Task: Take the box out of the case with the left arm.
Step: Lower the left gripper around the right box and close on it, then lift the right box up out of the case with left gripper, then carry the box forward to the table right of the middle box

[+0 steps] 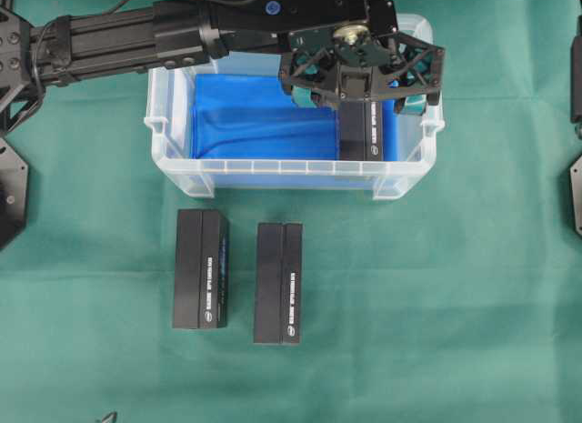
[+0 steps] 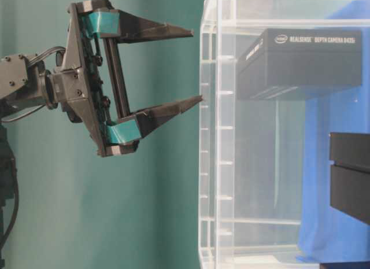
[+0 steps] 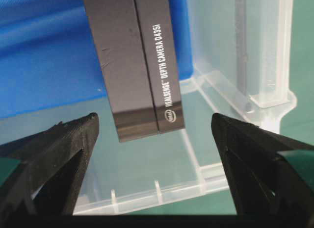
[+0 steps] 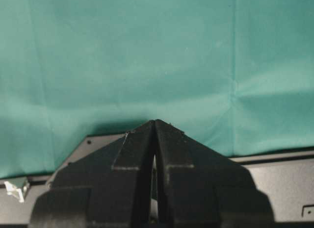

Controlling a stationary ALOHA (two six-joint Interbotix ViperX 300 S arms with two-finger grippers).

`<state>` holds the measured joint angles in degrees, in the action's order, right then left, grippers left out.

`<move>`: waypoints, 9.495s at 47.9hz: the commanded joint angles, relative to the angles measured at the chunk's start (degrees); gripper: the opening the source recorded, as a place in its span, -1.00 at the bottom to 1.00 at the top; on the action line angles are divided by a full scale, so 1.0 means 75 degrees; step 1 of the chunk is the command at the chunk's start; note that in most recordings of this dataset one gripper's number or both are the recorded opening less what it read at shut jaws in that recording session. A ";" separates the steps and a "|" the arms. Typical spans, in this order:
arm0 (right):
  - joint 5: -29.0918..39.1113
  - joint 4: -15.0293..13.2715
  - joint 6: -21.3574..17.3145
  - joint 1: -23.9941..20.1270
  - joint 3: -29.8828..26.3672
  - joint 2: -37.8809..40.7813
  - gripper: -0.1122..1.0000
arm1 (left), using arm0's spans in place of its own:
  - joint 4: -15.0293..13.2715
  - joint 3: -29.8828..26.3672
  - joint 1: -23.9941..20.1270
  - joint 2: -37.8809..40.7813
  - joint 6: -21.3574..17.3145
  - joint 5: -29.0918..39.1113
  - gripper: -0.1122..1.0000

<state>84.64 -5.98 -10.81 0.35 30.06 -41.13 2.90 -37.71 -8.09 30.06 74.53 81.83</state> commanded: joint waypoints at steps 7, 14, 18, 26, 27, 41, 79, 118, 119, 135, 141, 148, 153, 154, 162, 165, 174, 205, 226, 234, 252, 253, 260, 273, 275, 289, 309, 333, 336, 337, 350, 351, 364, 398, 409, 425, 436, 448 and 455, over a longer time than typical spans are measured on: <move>-0.0035 0.0000 0.0000 0.0000 -0.0070 -0.0012 -0.78 | 0.0105 0.0070 -0.0023 -0.0223 0.0000 -0.0152 0.94; -0.0035 0.0000 0.0000 0.0000 -0.0070 -0.0012 -0.78 | 0.0141 0.0281 -0.0094 -0.0246 -0.0012 -0.0410 0.94; -0.0047 0.0012 0.0000 0.0012 -0.0059 -0.0012 -0.79 | 0.0141 0.0410 -0.0129 -0.0281 -0.0012 -0.0527 0.94; -0.0035 0.0012 0.0000 0.0012 -0.0047 -0.0012 -0.79 | 0.0141 0.0750 -0.0176 -0.0352 -0.0012 -0.0727 0.94; -0.0047 0.0012 0.0000 0.0012 -0.0047 -0.0012 -0.78 | 0.0141 0.0809 -0.0188 -0.0375 -0.0012 -0.0785 0.94; -0.0023 0.0012 0.0000 0.0012 -0.0023 -0.0023 -0.79 | 0.0152 0.1254 -0.0246 -0.0398 -0.0012 -0.1395 0.94; -0.0047 0.0012 0.0000 0.0012 -0.0012 -0.0023 -0.79 | 0.0152 0.1875 -0.0340 -0.0223 -0.0035 -0.2180 0.94; -0.0035 0.0012 0.0000 0.0012 0.0094 -0.0129 -0.79 | -0.0059 0.1887 -0.0316 -0.0141 -0.0012 -0.2227 0.31; -0.0047 0.0012 0.0000 0.0012 0.0094 -0.0117 -0.79 | -0.0059 0.1875 -0.0316 -0.0141 -0.0012 -0.2203 0.31; -0.0047 0.0000 0.0012 0.0012 0.0094 -0.0129 -0.79 | -0.0105 0.1887 -0.0316 -0.0152 0.0000 -0.1992 0.31; -0.0047 0.0000 0.0012 0.0012 0.0094 -0.0129 -0.79 | -0.0105 0.1863 -0.0316 -0.0152 0.0000 -0.1992 0.31; -0.0047 0.0000 0.0012 0.0000 0.0094 -0.0129 -0.79 | -0.0129 0.1852 -0.0316 -0.0164 0.0000 -0.1957 0.31; -0.0047 0.0000 0.0012 0.0012 0.0094 -0.0129 -0.79 | -0.0141 0.1840 -0.0316 -0.0199 0.0000 -0.1816 0.31; -0.0059 0.0000 0.0012 0.0000 0.0094 -0.0129 -0.78 | -0.0141 0.1840 -0.0316 -0.0199 0.0000 -0.1793 0.31; -0.0047 -0.0012 0.0012 0.0012 0.0094 -0.0129 -0.79 | -0.0141 0.1816 -0.0316 -0.0223 0.0000 -0.1746 0.31; -0.0047 -0.0012 0.0012 0.0000 0.0094 -0.0129 -0.78 | -0.0141 0.1805 -0.0316 -0.0223 0.0000 -0.1746 0.31; -0.0047 -0.0012 0.0012 0.0012 0.0082 -0.0129 -0.79 | -0.0141 0.1617 -0.0316 -0.0234 0.0000 -0.1687 0.31; -0.0223 -0.0035 0.0012 0.0012 0.0094 -0.0129 -0.78 | -0.0141 -0.0738 -0.0316 -0.0281 -0.0059 0.0375 0.31; -0.0199 -0.0035 0.0012 0.0000 0.0094 -0.0152 -0.79 | -0.0141 -0.2754 -0.0316 0.0234 -0.0059 0.1840 0.30; -0.0199 -0.0035 0.0012 0.0012 0.0094 -0.0211 -0.79 | -0.0141 -0.3188 -0.0281 0.0398 -0.0047 0.2145 0.31; -0.0199 -0.0035 0.0012 0.0012 0.0094 -0.0223 -0.78 | -0.0141 -0.3234 -0.0223 0.0422 0.0000 0.2250 0.31; -0.0199 -0.0035 0.0012 0.0012 0.0094 -0.0223 -0.78 | -0.0141 -0.3246 -0.0223 0.0422 0.0000 0.2250 0.30; -0.0199 -0.0035 0.0012 0.0012 0.0094 -0.0223 -0.79 | -0.0141 -0.3246 -0.0223 0.0422 0.0000 0.2250 0.30; -0.0199 -0.0035 0.0012 0.0012 0.0094 -0.0223 -0.79 | -0.0141 -0.3246 -0.0223 0.0422 0.0012 0.2250 0.29; -0.0199 -0.0035 0.0012 0.0000 0.0094 -0.0223 -0.79 | -0.0141 -0.3246 -0.0223 0.0422 0.0012 0.2250 0.29; -0.0199 -0.0035 0.0023 0.0012 0.0094 -0.0223 -0.79 | -0.0141 -0.3246 -0.0223 0.0422 0.0012 0.2250 0.29; -0.0199 -0.0035 0.0023 0.0012 0.0094 -0.0223 -0.78 | -0.0129 -0.3258 -0.0223 0.0422 0.0000 0.2250 0.29; -0.0199 -0.0035 0.0012 0.0012 0.0094 -0.0223 -0.79 | -0.0141 -0.3258 -0.0105 0.0352 0.0047 0.2391 0.29; -0.0199 -0.0035 0.0012 0.0012 0.0094 -0.0223 -0.79 | -0.0141 -0.3258 -0.0023 0.0352 0.0082 0.2426 0.29; -0.0199 -0.0035 0.0012 0.0012 0.0094 -0.0223 -0.79 | -0.0141 -0.3258 0.0023 0.0352 0.0094 0.2426 0.29; -0.0187 -0.0035 0.0012 0.0012 0.0094 -0.0223 -0.78 | -0.0105 -0.3246 0.0527 0.0352 0.0551 0.2426 0.29; -0.0187 -0.0035 0.0012 0.0012 0.0105 -0.0223 -0.79 | -0.0094 -0.3246 0.0586 0.0352 0.0586 0.2426 0.29; -0.0187 0.0000 0.0012 0.0012 0.0094 -0.0223 -0.78 | -0.0035 -0.3258 0.1289 0.0352 0.1230 0.2426 0.29; -0.0187 0.0059 0.0000 0.0000 0.0105 -0.0223 -0.79 | 0.0023 -0.3281 0.2531 0.0352 0.2648 0.2426 0.29; -0.0187 0.0059 0.0000 0.0012 0.0094 -0.0223 -0.78 | 0.0117 -0.3246 0.2531 0.0340 0.2660 0.2426 0.29; -0.0176 0.0059 0.0000 0.0012 0.0105 -0.0223 -0.79 | 0.0211 -0.2531 0.2531 0.0258 0.2684 0.2086 0.29; -0.0176 0.0059 0.0000 0.0000 0.0105 -0.0223 -0.79 | 0.0211 -0.1406 0.2566 0.0129 0.2859 0.1113 0.29; -0.0164 0.0059 0.0000 0.0012 0.0105 -0.0223 -0.78 | 0.0293 0.0164 0.2613 -0.0223 0.3152 0.0129 0.29; -0.0164 0.0059 0.0012 0.0012 0.0129 -0.0223 -0.79 | 0.0457 0.1043 0.2672 -0.0457 0.3445 -0.0633 0.29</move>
<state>83.50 -5.54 -10.72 0.35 31.46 -42.80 5.45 -31.64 11.43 30.85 99.93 79.80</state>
